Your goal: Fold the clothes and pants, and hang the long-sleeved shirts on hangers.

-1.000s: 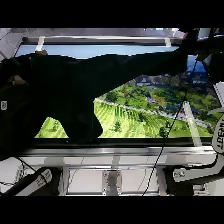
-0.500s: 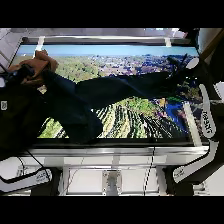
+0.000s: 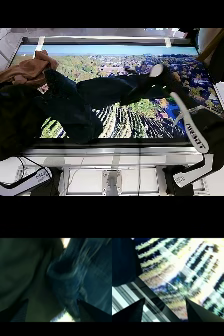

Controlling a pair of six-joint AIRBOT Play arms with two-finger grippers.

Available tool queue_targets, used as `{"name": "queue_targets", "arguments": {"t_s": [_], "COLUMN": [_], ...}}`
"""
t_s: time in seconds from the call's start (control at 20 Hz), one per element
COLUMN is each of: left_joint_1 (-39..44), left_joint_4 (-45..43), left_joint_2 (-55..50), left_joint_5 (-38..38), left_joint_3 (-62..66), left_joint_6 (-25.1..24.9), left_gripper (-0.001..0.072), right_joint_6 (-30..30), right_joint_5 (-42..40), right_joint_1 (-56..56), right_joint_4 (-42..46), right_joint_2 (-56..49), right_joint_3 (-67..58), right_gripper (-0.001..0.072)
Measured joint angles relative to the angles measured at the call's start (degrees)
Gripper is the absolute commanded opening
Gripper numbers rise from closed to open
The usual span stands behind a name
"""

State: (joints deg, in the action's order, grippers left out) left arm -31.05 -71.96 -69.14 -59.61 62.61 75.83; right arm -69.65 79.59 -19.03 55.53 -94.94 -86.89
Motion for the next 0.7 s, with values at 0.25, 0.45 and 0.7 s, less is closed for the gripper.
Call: {"name": "queue_targets", "arguments": {"t_s": [0.25,0.45,0.7], "left_joint_1": [1.3,6.4,10.8], "left_joint_4": [6.0,9.7,11.1], "left_joint_2": [-3.5,-7.9,-10.1], "left_joint_5": [5.7,12.9,21.3], "left_joint_3": [-5.7,-6.8,-7.0], "left_joint_6": [-0.2,-0.2,1.4], "left_gripper": [0.0701,0.0668,0.0041], "right_joint_6": [1.4,1.6,1.4], "right_joint_5": [-5.8,-8.6,-9.6], "right_joint_1": [-13.5,-19.6,-21.9], "right_joint_4": [1.3,5.4,8.4], "right_joint_2": [-1.6,-3.0,-3.5], "right_joint_3": [2.6,3.2,3.3], "right_gripper": [0.0624,0.0623,0.062]}}
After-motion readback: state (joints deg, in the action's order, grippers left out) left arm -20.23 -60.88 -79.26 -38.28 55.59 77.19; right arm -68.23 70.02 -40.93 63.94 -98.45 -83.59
